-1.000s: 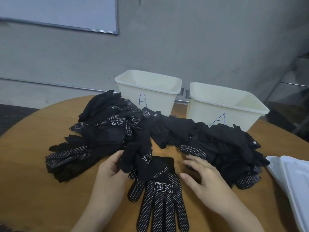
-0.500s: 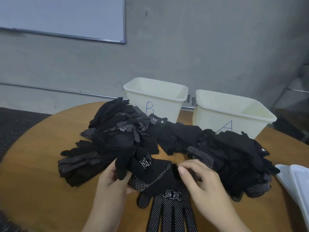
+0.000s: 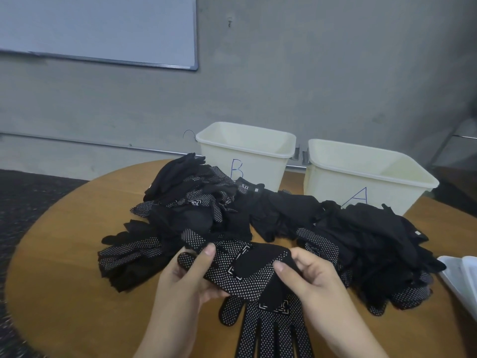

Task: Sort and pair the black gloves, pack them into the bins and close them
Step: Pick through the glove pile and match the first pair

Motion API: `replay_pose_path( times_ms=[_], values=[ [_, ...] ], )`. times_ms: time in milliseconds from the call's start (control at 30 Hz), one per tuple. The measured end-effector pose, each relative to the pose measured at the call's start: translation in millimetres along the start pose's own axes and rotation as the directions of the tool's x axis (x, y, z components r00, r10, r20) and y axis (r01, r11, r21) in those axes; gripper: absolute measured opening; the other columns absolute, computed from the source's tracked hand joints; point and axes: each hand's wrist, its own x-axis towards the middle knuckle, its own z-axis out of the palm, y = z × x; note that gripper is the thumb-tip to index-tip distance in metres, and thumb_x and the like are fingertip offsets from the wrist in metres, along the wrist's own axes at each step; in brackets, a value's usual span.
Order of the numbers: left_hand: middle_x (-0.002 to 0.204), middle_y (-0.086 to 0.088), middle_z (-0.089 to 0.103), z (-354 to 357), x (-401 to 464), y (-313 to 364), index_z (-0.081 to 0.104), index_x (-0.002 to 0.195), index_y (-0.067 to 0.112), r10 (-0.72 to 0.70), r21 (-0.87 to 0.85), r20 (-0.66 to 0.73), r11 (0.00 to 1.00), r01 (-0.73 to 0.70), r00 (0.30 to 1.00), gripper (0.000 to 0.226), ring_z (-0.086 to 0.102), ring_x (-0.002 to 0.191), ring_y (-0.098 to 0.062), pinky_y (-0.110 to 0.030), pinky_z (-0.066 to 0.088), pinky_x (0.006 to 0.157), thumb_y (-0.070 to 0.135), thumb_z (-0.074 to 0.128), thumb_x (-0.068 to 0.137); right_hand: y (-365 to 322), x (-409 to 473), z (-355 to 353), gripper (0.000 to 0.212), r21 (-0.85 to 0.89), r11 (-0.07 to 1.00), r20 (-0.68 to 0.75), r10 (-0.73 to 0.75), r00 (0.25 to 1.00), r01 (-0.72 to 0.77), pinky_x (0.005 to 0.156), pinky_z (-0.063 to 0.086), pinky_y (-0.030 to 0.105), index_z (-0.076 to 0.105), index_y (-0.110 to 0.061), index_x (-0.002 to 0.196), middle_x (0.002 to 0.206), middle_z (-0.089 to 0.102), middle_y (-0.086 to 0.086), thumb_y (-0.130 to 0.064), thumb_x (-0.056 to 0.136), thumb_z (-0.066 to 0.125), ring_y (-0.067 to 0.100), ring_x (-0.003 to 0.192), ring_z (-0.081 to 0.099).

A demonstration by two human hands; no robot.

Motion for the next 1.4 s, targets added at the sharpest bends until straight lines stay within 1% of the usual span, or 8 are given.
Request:
replay_pose_path(
  times_ms=[167, 300, 400, 533, 700, 867, 1100, 1400],
  values=[
    [0.097, -0.015, 0.075, 0.2, -3.6, -2.1, 0.073, 0.098, 0.018, 0.109, 0.244, -0.081, 0.966, -0.086, 0.991, 0.018, 0.075, 0.075, -0.023, -0.031, 0.061, 0.056, 0.021, 0.079, 0.080, -4.2, -1.8, -3.1, 0.022, 0.012, 1.000, 0.010, 0.007, 1.000, -0.007, 0.064, 0.052, 0.020, 0.075, -0.007, 0.082, 0.079, 0.073, 0.012, -0.029, 0.082, 0.072, 0.013, 0.072, 0.065],
    [0.108, 0.009, 0.075, 4.2, -10.0, -2.8, 0.063, 0.122, 0.032, 0.259, 0.464, 0.015, 0.854, -0.236, 0.966, 0.053, 0.069, 0.098, 0.006, -0.005, 0.049, 0.077, 0.025, 0.084, 0.074, -5.8, -3.1, -4.5, 0.025, -0.030, 0.999, 0.020, -0.013, 1.000, 0.014, 0.061, 0.045, 0.026, 0.069, -0.010, 0.071, 0.067, 0.062, 0.005, -0.031, 0.083, 0.073, 0.012, 0.066, 0.054],
    [0.125, 0.023, 0.066, 1.3, -15.9, -1.3, 0.061, 0.130, 0.043, 0.269, 0.660, 0.226, 0.664, -0.350, 0.936, 0.072, 0.056, 0.123, 0.009, -0.008, 0.041, 0.099, 0.049, 0.085, 0.063, -7.2, -5.5, -9.0, 0.035, -0.063, 0.998, 0.060, 0.013, 0.998, -0.009, 0.063, 0.041, 0.033, 0.067, -0.006, 0.072, 0.068, 0.060, 0.010, -0.035, 0.087, 0.080, 0.018, 0.067, 0.053],
    [0.138, 0.034, 0.054, 1.8, -20.1, -2.7, 0.059, 0.135, 0.053, 0.113, 0.742, 0.413, 0.534, -0.406, 0.904, 0.063, 0.044, 0.138, 0.003, -0.031, 0.036, 0.116, 0.044, 0.086, 0.079, -16.8, -10.1, -12.2, 0.028, -0.083, 0.996, 0.132, 0.042, 0.990, -0.031, 0.065, 0.052, 0.037, 0.074, -0.002, 0.083, 0.082, 0.070, 0.028, -0.030, 0.085, 0.079, 0.027, 0.072, 0.065],
    [0.116, 0.025, 0.071, 6.5, -24.6, -5.8, 0.071, 0.119, 0.042, 0.127, 0.706, 0.458, 0.549, -0.447, 0.880, 0.036, 0.062, 0.116, 0.003, -0.023, 0.048, 0.104, 0.027, 0.080, 0.089, -28.2, -16.8, -17.3, 0.007, -0.111, 0.994, 0.127, 0.021, 0.992, -0.007, 0.059, 0.054, 0.024, 0.077, -0.014, 0.078, 0.075, 0.075, 0.012, -0.020, 0.080, 0.078, 0.017, 0.066, 0.069],
    [0.095, 0.014, 0.076, 7.7, -22.0, -10.4, 0.076, 0.101, 0.025, 0.165, 0.664, 0.446, 0.598, -0.449, 0.880, 0.016, 0.070, 0.091, -0.001, -0.013, 0.050, 0.078, 0.012, 0.066, 0.099, -28.2, -20.2, -24.2, 0.015, -0.131, 0.991, 0.088, 0.016, 0.996, -0.004, 0.066, 0.060, 0.038, 0.079, -0.016, 0.086, 0.085, 0.076, 0.014, -0.024, 0.074, 0.083, 0.023, 0.074, 0.072],
    [0.100, 0.016, 0.077, 7.1, -13.8, -13.5, 0.077, 0.104, 0.026, 0.234, 0.604, 0.412, 0.653, -0.457, 0.880, 0.021, 0.071, 0.098, -0.003, -0.018, 0.053, 0.086, 0.012, 0.062, 0.103, -21.3, -20.9, -37.2, 0.024, -0.112, 0.990, 0.153, 0.098, 0.983, -0.081, 0.076, 0.059, 0.026, 0.078, -0.014, 0.098, 0.099, 0.078, 0.011, -0.016, 0.075, 0.082, 0.021, 0.091, 0.075],
    [0.090, 0.006, 0.079, 4.8, -15.8, -15.8, 0.078, 0.097, 0.022, 0.183, 0.589, 0.379, 0.708, -0.389, 0.907, 0.016, 0.075, 0.086, -0.011, -0.024, 0.059, 0.075, 0.016, 0.063, 0.102, -20.7, -15.7, -37.2, 0.016, 0.095, 0.994, -0.109, -0.050, 0.993, 0.060, 0.087, 0.056, 0.038, 0.078, -0.020, 0.091, 0.103, 0.076, 0.008, -0.006, 0.087, 0.070, 0.023, 0.098, 0.069]
  ],
)
